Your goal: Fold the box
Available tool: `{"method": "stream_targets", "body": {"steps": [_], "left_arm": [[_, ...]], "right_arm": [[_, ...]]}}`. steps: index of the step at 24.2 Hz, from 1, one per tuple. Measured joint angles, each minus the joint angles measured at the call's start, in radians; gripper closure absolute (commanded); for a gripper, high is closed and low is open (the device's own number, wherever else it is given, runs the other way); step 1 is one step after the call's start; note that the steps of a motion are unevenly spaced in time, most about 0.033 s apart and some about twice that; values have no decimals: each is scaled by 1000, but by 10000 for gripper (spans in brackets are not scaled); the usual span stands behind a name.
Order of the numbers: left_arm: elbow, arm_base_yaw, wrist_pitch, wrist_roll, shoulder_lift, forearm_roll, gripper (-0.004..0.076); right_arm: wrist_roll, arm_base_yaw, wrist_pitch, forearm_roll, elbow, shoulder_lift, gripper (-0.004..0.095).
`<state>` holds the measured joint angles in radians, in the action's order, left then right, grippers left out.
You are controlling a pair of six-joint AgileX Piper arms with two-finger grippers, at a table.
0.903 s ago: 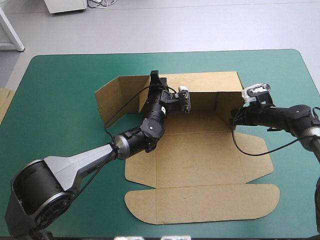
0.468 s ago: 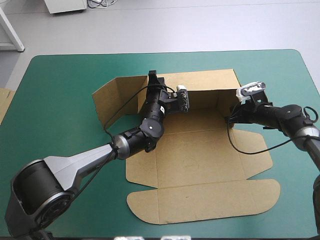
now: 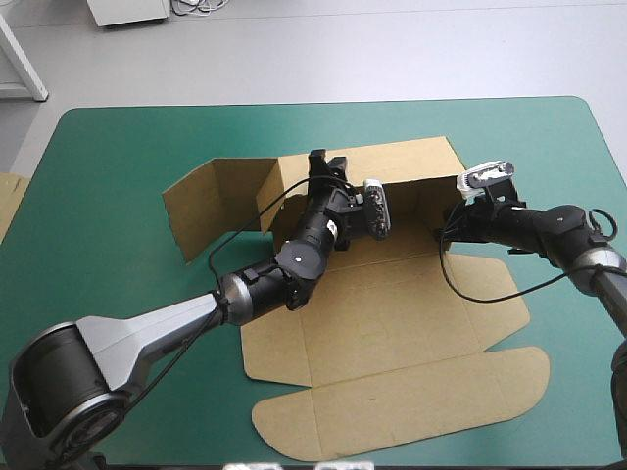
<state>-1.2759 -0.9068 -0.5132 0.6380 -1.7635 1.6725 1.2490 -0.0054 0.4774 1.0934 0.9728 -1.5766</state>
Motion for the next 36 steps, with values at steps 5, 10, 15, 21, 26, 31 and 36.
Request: {"method": "stream_targets", "body": {"steps": [5,10,15,21,26,31,36], "left_arm": [[0,-49,11,-62,31,-102,288],[0,-110,16,-208,85,-343,288],[-2,-142,46,-376,207,-717,288],[-13,-105,-12,-512,351,-975,288],[-13,141,-35,-539,480,-1150,306],[-13,624,-95,-789,598,-1528,306],[61,1076,-186,-1241,598,-2219,306]], "right_arm": [[-1,6,14,2,0,0,924],[-7,7,22,0,0,0,924],[-24,-5,26,-1,0,0,924],[-41,-24,33,-1,0,0,923],[-75,-24,32,-21,2,0,923],[-203,-24,58,-146,48,0,923],[-346,-24,124,-300,114,0,923]]}}
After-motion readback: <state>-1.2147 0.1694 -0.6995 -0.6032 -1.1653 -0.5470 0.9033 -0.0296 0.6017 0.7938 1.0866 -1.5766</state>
